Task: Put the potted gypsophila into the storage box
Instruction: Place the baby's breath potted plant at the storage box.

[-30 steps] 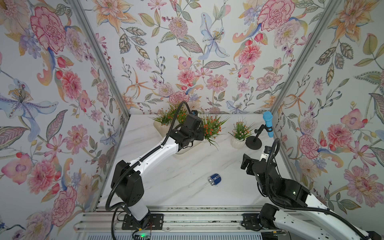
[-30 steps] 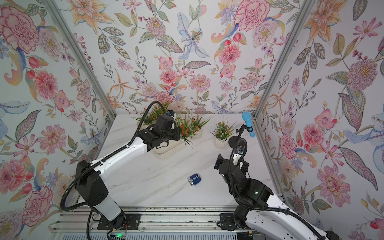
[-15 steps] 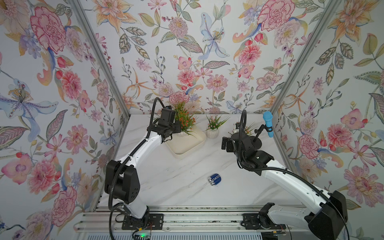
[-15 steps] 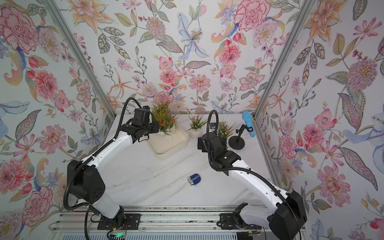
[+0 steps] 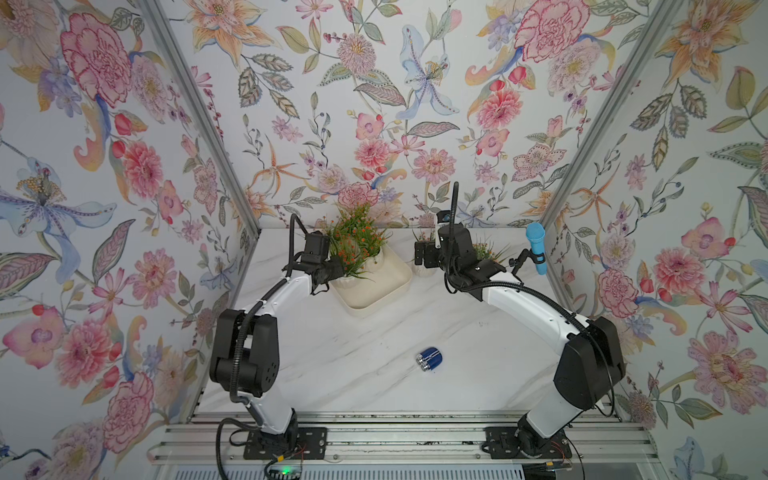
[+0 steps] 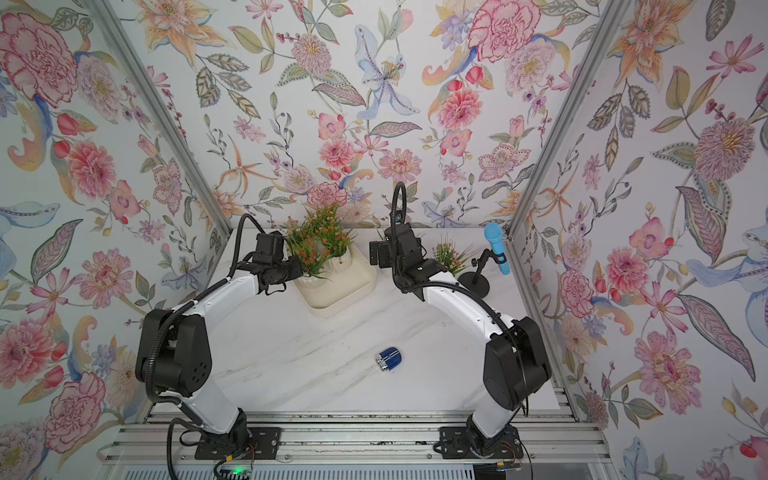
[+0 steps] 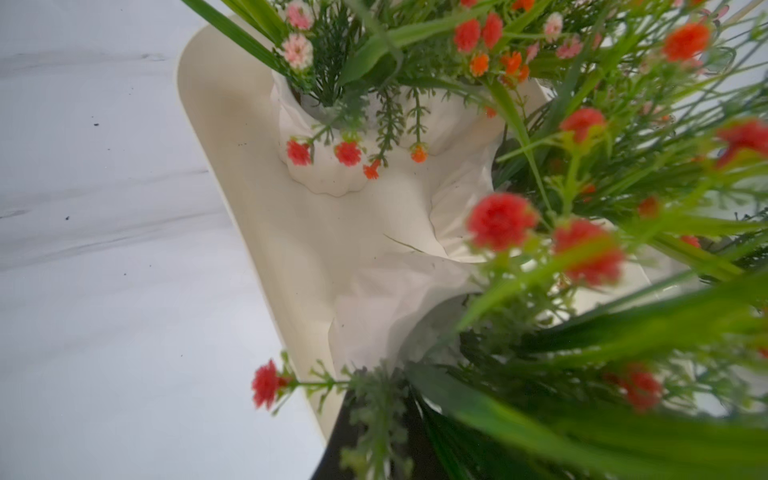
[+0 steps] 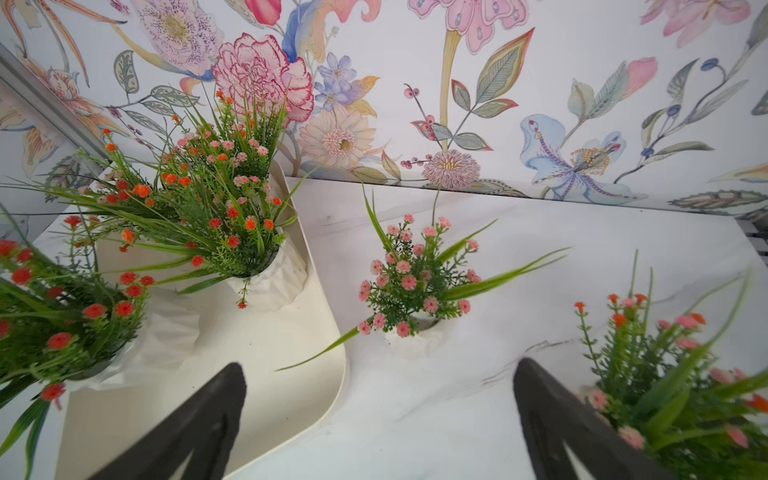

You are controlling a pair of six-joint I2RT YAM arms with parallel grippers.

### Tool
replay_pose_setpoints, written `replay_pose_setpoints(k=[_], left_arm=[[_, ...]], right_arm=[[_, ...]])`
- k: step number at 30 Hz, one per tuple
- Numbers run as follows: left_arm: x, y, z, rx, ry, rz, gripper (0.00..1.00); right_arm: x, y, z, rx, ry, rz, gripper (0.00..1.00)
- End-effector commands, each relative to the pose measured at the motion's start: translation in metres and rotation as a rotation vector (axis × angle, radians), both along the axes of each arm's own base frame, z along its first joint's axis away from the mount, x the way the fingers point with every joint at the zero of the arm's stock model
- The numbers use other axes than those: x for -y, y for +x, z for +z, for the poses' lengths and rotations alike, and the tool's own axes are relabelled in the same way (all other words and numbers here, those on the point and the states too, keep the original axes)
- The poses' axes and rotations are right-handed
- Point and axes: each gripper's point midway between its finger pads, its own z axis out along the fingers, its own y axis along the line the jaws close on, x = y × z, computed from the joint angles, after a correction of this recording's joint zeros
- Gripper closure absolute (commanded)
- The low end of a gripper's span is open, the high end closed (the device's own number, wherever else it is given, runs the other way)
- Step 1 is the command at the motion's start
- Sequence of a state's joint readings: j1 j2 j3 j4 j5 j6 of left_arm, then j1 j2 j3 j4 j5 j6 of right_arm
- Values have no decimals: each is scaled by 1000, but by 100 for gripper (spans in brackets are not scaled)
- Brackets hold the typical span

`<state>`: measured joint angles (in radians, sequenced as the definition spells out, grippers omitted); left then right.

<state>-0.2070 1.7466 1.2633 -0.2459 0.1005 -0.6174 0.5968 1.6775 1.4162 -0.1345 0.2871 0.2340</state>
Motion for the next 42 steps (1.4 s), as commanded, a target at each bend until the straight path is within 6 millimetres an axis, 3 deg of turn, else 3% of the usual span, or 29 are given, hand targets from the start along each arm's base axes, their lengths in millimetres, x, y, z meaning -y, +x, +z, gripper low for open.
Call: replay_pose_setpoints(k=[1,5,12,15,18,21,28,31,35,36,42], left_arm=[[9,36,14,96,-53,3,100],[9,52,-5,76,-45,26,100],[5,64,-15,75,-80,64,99],[-2,64,-13,86,-70,114,86],[-8,61,-2,111,-72,152,64],[-15,52,14,147,-60,181,54],[-21,29,48,199,-17,194,50],[-2,14,69,256,-27,166,46],[53,-7,95,333,-121,59,44],[66,-18,112,367,-140,41,42],[140,-72,116,373,-244,-76,39]], right_arm=[[-12,6,14,27,12,46,0],[-7,5,15,24,0,29,0],[8,3,13,22,-26,-5,0],[19,-3,17,16,-54,-33,0],[32,-10,18,23,-77,-50,0],[48,-15,22,35,-109,-78,0],[77,-28,41,78,-190,-90,0],[87,-39,45,81,-179,-98,0],[94,-58,48,85,-152,-76,0],[95,-63,49,85,-149,-67,0],[98,-91,47,47,-76,-29,0]])
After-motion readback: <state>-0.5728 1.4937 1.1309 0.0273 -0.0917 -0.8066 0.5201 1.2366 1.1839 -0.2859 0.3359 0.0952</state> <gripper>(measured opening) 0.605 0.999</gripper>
